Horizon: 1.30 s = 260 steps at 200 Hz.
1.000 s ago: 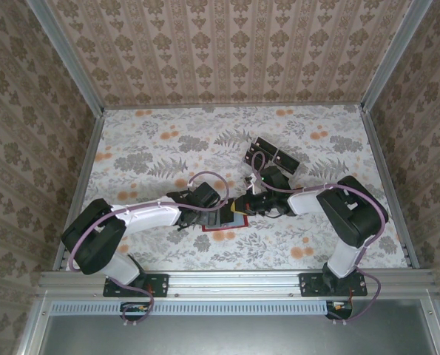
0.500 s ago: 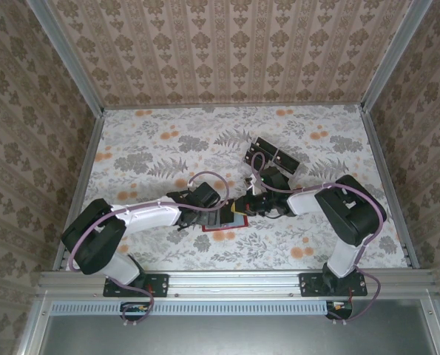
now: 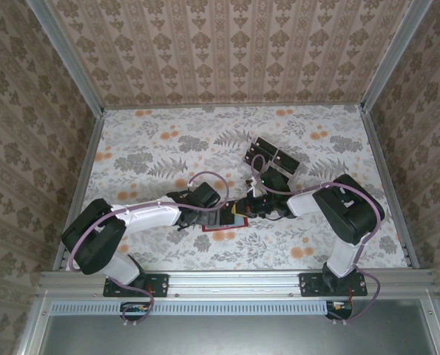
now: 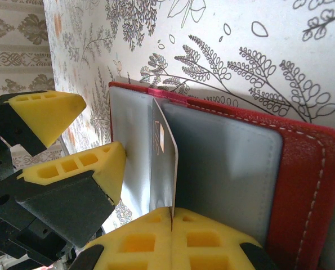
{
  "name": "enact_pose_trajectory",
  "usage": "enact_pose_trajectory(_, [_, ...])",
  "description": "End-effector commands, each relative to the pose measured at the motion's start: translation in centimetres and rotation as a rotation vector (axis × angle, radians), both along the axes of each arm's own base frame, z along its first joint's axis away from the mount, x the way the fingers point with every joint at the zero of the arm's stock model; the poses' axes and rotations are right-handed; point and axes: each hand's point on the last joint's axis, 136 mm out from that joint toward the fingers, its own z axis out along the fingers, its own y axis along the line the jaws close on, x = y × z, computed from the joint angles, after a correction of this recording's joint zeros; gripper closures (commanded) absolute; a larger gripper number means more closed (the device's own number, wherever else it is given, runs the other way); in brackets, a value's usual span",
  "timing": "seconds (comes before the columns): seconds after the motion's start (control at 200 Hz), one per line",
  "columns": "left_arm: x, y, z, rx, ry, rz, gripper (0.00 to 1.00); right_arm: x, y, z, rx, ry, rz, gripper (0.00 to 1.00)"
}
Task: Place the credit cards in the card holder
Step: Insert the credit card into the card slot.
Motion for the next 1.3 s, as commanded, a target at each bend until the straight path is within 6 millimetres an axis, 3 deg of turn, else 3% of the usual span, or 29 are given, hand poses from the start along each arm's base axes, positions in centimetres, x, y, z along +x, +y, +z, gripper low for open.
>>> enact_pose_trajectory(0.0, [-1.7, 2.0, -1.7, 0.088, 0.065, 0.000, 0.00, -0.5, -0.7, -1.3, -0.034, 0.012, -0.002, 1.00])
enact_pose_trajectory(0.585, [-1.7, 1.9, -1.7, 0.084, 0.065, 0.003, 0.00, 0.4, -1.7, -1.5, -0.055, 0.006, -0.042, 1.00])
enact_pose_trajectory(1.295, [-1.7, 1.8, -1.8, 0.082, 0.067, 0.002, 0.00, -0.3, -0.4, -1.4, -0.031, 0.017, 0.029, 1.00])
